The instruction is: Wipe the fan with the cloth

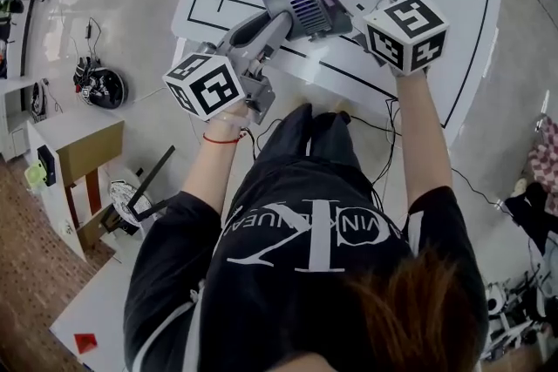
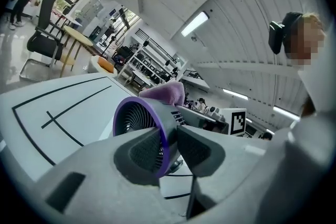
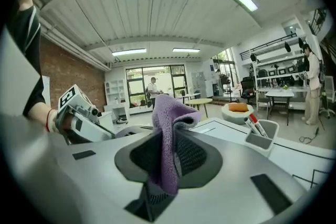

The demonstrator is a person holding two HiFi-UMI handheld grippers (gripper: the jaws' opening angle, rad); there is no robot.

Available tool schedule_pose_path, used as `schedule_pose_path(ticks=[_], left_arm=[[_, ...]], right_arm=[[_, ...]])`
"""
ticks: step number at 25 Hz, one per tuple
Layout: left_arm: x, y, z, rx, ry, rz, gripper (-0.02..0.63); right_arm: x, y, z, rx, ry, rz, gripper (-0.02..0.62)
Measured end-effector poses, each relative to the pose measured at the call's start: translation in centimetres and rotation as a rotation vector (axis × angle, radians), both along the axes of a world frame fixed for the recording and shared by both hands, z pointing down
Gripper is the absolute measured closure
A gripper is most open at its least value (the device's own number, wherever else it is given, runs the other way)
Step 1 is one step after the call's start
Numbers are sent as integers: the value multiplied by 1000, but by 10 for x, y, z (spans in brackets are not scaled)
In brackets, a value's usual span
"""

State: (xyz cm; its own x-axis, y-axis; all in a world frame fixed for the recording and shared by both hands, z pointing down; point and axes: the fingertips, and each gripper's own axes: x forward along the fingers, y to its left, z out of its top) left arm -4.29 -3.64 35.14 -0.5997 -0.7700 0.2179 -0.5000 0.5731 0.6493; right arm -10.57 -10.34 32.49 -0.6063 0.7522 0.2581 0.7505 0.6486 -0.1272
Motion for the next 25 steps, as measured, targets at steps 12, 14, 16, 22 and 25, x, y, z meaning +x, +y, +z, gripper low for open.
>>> schedule_pose_path(ticks=[12,14,16,22,25], left_arm=[[6,36,9,37,47,-59,483],[4,40,15,47,70,-74,479],[3,42,19,60,86,-83,477],[3,41,17,61,84,-80,476],[3,41,15,59,80,-74,477]], right_arm=[[-30,32,41,139,76,15,526],[-30,29,58,156,117,12,526],[-28,24,68,143,156,17,528],[-11,10,79,148,238,45,528],[2,4,83,144,281,64,528]])
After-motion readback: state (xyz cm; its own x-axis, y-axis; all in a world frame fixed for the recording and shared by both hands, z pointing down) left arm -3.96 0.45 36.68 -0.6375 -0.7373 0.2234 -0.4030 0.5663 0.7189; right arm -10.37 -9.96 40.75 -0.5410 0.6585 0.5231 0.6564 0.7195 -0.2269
